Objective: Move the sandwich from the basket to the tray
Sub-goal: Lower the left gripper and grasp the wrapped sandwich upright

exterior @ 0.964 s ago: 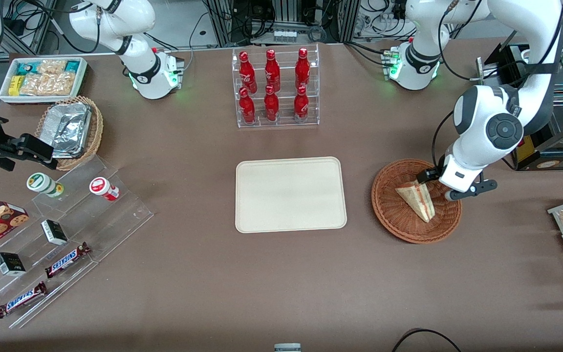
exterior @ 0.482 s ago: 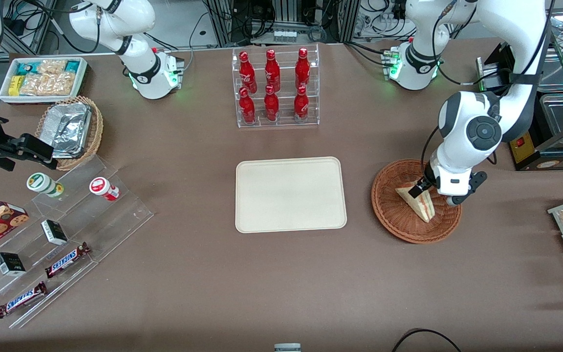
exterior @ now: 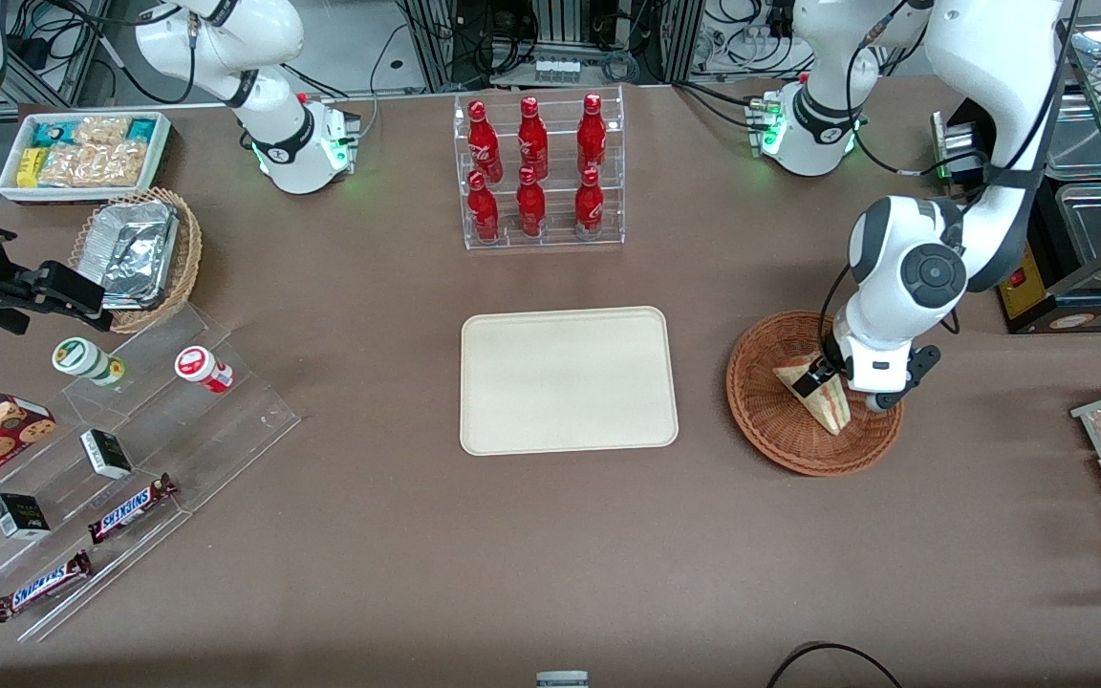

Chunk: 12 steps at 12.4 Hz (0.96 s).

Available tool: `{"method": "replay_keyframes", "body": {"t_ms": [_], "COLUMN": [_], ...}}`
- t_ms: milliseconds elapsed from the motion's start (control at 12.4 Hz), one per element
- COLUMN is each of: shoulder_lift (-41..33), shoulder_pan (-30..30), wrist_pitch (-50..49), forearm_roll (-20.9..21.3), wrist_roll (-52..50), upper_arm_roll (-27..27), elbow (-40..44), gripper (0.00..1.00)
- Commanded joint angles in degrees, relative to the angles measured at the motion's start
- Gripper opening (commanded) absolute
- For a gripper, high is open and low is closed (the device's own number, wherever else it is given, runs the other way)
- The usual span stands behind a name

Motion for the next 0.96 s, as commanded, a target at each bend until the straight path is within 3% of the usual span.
{"method": "replay_keyframes", "body": {"t_ms": [0,80,241,321,482,723,884], "shoulder_lift": [0.2,0.3,0.0,-0.2,-0.6,-3.1,-4.2], "shoulder_pan": [-0.2,-0.2,-0.2,-0.2,-0.2,-0.3,-0.7], "wrist_pitch": [1.2,1.2,0.6,0.6,0.0,-2.4,-9.6], "forearm_roll": [-0.3,-0.3,-0.3,-0.3,-0.3,-0.3,-0.1], "wrist_roll": [-2.4,-3.0,-3.5,-3.7,-3.4,-3.1,-2.8], "upper_arm_roll": [0.1,0.1,0.1,0.1,0.1,0.1,-0.2], "elbow": [-1.1,-1.1,-1.1,-1.0,-0.8,-0.2,3.4], "gripper": [1.0,0.94,0.31,0.17,0.11,0.1,0.1]}}
